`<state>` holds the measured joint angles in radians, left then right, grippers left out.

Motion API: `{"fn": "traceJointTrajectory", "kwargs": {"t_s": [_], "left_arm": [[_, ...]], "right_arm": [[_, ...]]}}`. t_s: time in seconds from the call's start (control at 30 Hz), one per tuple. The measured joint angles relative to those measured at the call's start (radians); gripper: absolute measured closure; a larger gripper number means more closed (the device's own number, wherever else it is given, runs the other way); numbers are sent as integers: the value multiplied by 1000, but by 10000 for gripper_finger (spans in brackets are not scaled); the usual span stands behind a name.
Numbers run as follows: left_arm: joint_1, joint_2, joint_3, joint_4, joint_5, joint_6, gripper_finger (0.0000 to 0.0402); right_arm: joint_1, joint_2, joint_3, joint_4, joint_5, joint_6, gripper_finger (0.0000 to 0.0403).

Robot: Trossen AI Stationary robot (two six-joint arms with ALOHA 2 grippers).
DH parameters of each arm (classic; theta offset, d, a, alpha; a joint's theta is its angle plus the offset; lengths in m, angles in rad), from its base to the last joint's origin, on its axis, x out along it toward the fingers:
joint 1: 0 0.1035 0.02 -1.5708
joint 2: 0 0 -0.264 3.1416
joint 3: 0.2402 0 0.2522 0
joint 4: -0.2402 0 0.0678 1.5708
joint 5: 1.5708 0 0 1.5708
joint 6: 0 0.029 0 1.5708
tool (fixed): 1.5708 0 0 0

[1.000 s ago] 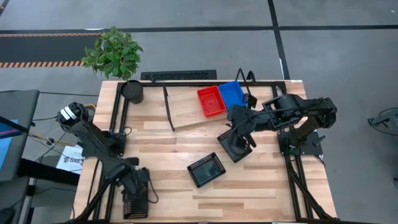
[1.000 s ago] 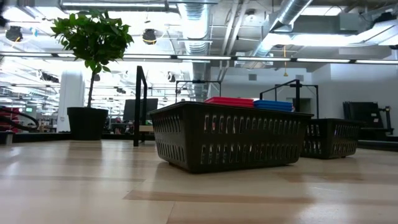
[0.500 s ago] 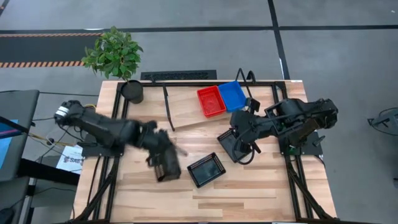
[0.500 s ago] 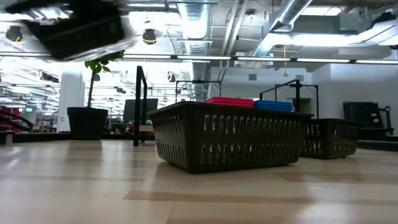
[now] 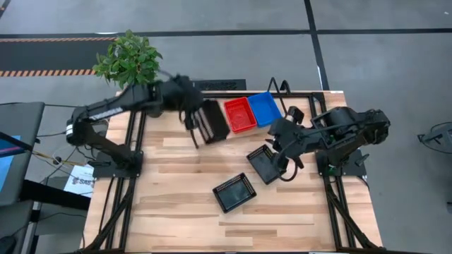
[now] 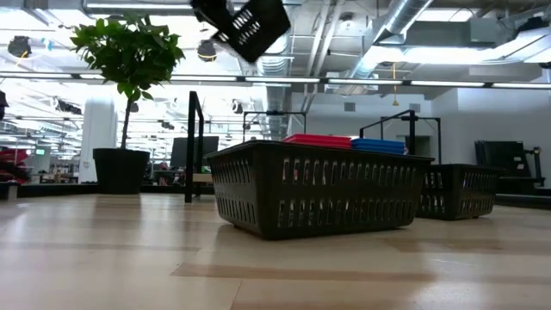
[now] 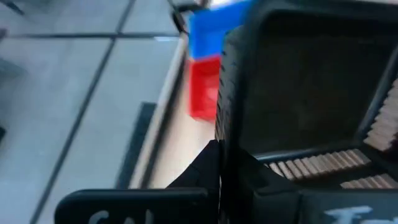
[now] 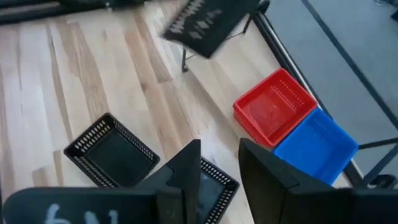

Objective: Stack baskets on shelf by color
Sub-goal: Put the left black bin on the shelf

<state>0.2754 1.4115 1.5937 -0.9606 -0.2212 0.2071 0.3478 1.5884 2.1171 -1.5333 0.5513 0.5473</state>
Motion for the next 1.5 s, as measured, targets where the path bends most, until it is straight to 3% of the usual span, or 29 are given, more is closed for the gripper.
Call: {"fn": "traceJointTrajectory", "kwargs": {"t_s": [0.2, 0.37, 0.7, 1.3, 1.5], "left_arm": [[165, 140, 140, 23, 62, 128, 401], [255, 288, 239, -89, 121, 198, 401], [397, 474, 264, -223, 262, 261, 401], [403, 654, 264, -255, 306, 337, 399], [403, 653, 264, -225, 320, 335, 358]], "right_arm": [[0, -15, 0, -25, 8, 41, 269], [0, -15, 0, -38, 8, 55, 269], [-1, -15, 0, -38, 8, 55, 269], [-1, -14, -1, -38, 7, 55, 269], [-1, -14, -1, -38, 6, 55, 269]]}}
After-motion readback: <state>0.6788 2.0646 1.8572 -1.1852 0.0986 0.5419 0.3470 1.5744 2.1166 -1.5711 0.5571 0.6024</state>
